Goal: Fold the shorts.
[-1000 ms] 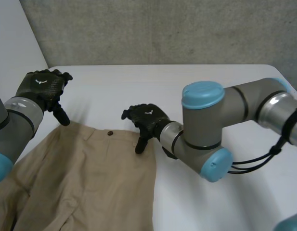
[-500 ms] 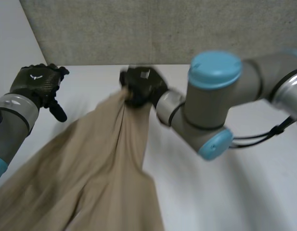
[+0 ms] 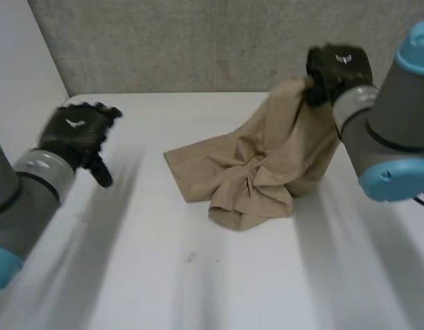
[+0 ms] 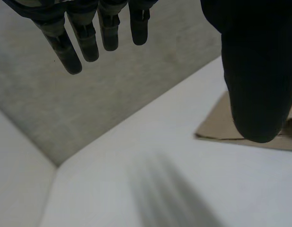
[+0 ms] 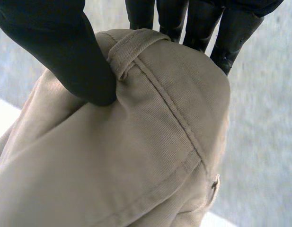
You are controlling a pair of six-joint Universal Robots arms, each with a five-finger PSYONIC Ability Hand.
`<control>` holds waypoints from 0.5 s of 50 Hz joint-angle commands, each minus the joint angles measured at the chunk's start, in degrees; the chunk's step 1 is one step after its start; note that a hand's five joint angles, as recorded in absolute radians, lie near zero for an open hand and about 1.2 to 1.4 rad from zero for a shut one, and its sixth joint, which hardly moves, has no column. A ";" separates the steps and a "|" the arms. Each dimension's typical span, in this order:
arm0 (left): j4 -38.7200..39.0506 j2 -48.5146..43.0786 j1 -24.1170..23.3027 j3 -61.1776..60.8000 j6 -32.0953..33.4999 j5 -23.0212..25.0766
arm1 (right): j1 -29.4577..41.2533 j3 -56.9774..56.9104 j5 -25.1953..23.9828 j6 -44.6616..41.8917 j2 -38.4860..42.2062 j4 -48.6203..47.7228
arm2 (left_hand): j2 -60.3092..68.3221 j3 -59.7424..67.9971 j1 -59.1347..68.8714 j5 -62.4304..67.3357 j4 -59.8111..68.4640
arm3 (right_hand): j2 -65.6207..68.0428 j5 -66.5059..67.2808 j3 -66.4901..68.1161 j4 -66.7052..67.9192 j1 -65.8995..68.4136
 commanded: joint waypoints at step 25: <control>-5.51 -32.04 -23.44 23.91 -42.71 -4.50 | 4.65 7.61 0.17 7.87 -12.73 0.31 | 1.49 1.09 2.47 0.55 1.29 | 12.86 15.05 12.25 12.10 23.68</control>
